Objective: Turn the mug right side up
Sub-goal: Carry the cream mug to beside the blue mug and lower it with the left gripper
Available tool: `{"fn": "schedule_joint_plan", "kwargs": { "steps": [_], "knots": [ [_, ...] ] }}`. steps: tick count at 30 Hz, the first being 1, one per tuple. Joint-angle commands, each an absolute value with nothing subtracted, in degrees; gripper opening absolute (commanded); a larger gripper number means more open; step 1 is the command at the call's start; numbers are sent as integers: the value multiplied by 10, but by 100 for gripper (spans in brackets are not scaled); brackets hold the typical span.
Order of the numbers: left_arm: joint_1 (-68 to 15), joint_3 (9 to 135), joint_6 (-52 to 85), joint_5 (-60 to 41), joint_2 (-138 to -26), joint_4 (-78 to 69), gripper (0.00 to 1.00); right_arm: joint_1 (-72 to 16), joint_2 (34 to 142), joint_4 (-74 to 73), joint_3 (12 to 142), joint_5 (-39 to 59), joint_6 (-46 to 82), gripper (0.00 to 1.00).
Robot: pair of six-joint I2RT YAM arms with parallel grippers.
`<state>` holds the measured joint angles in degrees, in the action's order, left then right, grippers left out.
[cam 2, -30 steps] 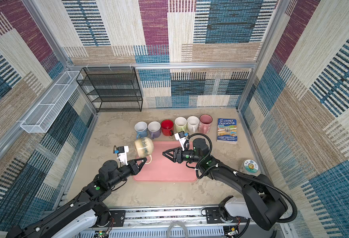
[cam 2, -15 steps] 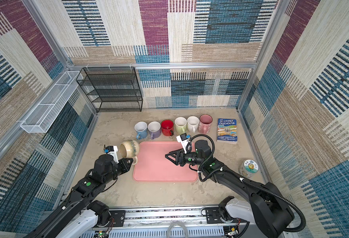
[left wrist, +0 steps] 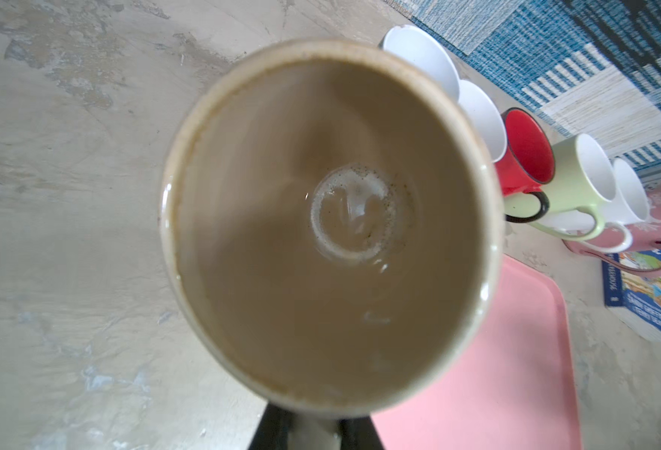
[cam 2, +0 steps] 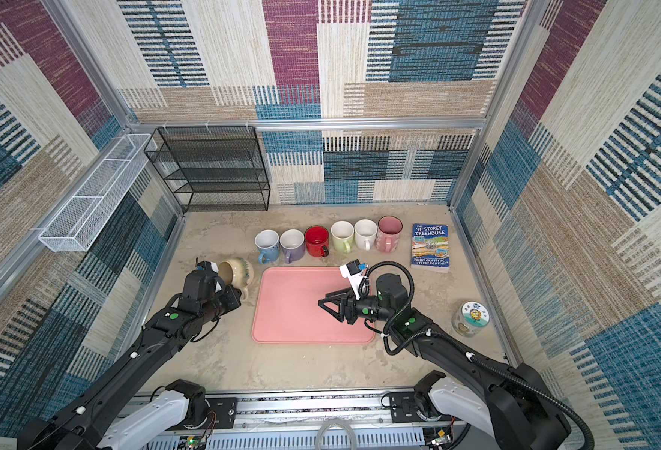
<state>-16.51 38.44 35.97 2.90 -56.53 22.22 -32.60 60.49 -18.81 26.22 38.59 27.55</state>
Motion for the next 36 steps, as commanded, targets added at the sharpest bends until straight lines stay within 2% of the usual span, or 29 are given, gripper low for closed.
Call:
{"fn": "schedule_joint_plan", "kwargs": {
  "steps": [1,8,20,36],
  "knots": [
    [-149,416,313,42,-594,199,0,-326,599,-209,258,379,267,51],
    [-107,488,273,30,-682,228,0,-327,571,-204,245,361,264,51],
    [-85,629,220,36,-870,336,0,-326,561,-174,248,321,257,50],
    [-82,715,184,103,-984,374,0,-326,556,-172,245,313,253,50]
  ]
}}
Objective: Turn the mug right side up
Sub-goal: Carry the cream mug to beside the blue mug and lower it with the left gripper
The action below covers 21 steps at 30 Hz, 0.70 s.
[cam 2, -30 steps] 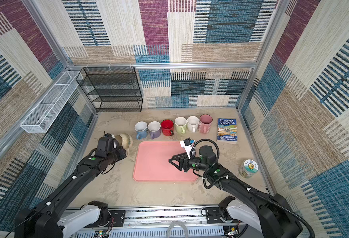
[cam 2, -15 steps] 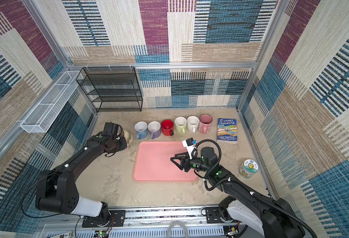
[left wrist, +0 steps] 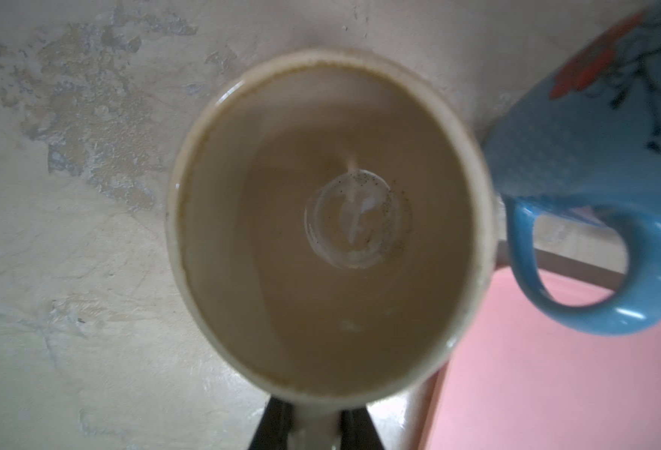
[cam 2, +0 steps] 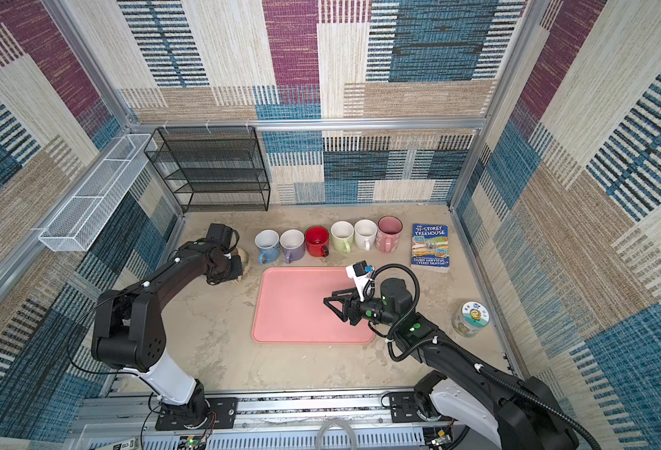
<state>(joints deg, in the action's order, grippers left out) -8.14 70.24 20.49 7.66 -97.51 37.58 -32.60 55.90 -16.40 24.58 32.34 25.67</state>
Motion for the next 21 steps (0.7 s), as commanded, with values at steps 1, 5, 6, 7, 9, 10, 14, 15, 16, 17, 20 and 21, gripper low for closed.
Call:
{"fn": "schedule_joint_plan", "kwargs": {
  "steps": [1,5,6,7,9,10,14,15,16,17,20,21],
  "knots": [
    [-82,719,182,102,-991,373,0,-326,555,-173,245,313,254,50],
    [-83,738,172,103,-1015,373,0,-326,548,-169,243,311,252,50],
    [-83,742,169,104,-1019,373,0,-326,547,-169,243,310,251,50],
    [-83,745,166,106,-1023,373,0,-326,546,-168,243,308,251,50],
    [-83,752,159,112,-1032,373,0,-326,544,-167,242,306,250,50],
    [-83,756,154,112,-1036,374,0,-326,544,-168,243,305,250,50],
    [-96,771,125,131,-1052,374,0,-326,546,-167,243,303,248,50],
    [-96,774,121,131,-1054,374,0,-326,548,-167,243,303,250,50],
    [-97,779,118,132,-1058,374,0,-326,548,-167,242,303,248,50],
    [-100,784,112,134,-1061,374,0,-326,549,-167,243,303,248,50],
    [-109,800,96,140,-1073,378,0,-326,548,-165,243,299,246,50],
    [-111,805,94,141,-1077,380,0,-326,549,-165,243,298,246,50]
  ]
}}
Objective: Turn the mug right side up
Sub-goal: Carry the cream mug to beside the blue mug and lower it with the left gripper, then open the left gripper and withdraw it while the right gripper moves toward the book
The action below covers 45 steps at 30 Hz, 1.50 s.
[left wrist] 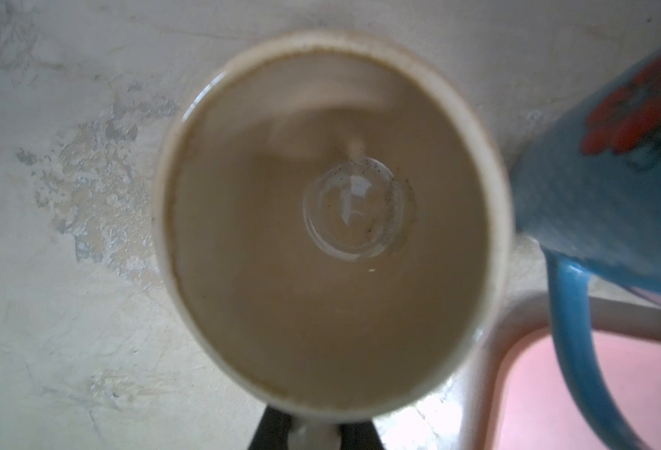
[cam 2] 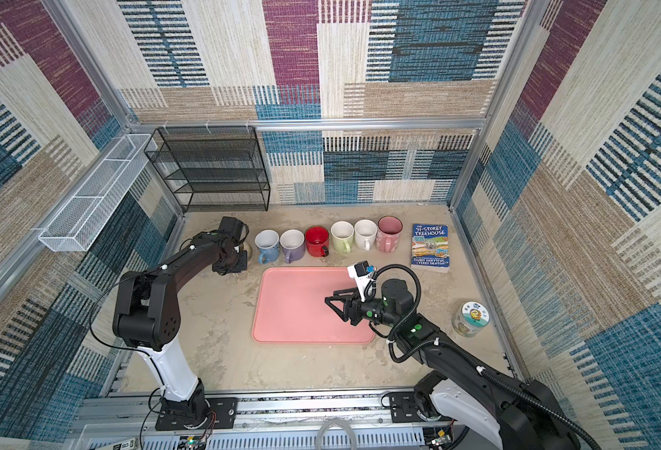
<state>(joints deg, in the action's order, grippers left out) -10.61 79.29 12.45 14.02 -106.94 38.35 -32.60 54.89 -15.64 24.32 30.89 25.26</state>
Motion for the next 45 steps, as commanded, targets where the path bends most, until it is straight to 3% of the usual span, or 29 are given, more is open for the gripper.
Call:
{"fn": "schedule_joint_plan", "kwargs": {
  "steps": [1,11,18,38,45],
  "knots": [
    [-113,811,92,142,-1081,382,0,-326,548,-165,243,299,246,50],
    [-116,827,89,143,-1097,398,0,-326,551,-163,245,295,243,50],
    [-118,830,94,134,-1091,402,15,-326,551,-161,245,292,242,50],
    [-126,820,106,142,-1052,409,33,-326,542,-136,256,269,229,51],
    [-126,796,113,126,-989,405,43,-326,523,-107,273,194,198,57]
  ]
}}
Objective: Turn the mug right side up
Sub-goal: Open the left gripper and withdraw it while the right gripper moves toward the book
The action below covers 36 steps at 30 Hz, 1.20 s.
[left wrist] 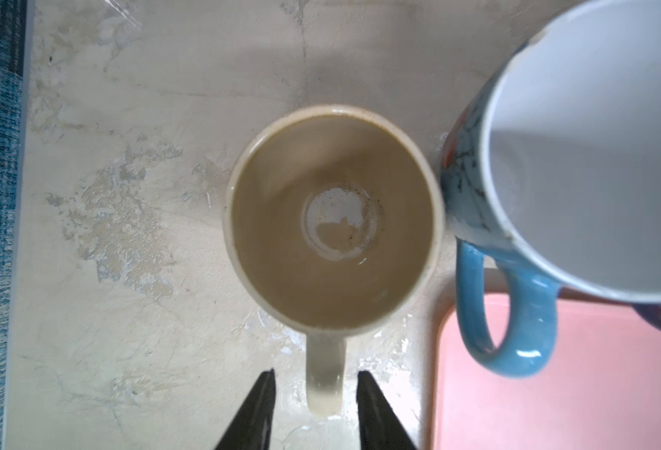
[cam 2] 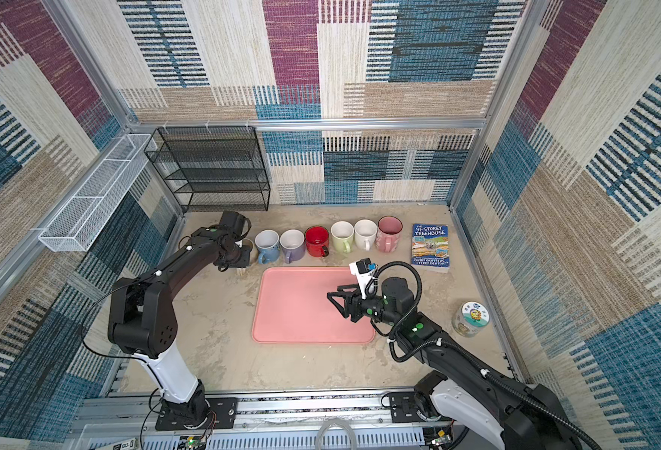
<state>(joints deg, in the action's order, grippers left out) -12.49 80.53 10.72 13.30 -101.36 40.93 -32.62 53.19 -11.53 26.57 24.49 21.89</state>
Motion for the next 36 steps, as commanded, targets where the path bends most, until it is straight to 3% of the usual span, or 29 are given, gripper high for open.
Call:
{"fn": "schedule_joint_plan", "kwargs": {
  "steps": [1,5,10,16,20,24,36],
  "knots": [
    [-125,788,114,121,-977,400,46,-326,519,-106,275,182,193,59],
    [-125,741,116,115,-906,372,62,-326,505,-96,276,103,182,77],
    [-125,653,109,114,-805,292,74,-326,494,-84,278,-1,162,99],
    [-121,536,79,99,-703,159,74,-324,481,-110,249,-205,144,100],
    [-119,432,42,131,-645,31,77,-322,492,-215,187,-312,89,100],
    [-115,406,6,142,-675,-11,79,-314,525,-368,122,-392,32,100],
    [-52,388,-28,81,-823,-132,79,-156,661,-481,111,-367,49,100]
  ]
}}
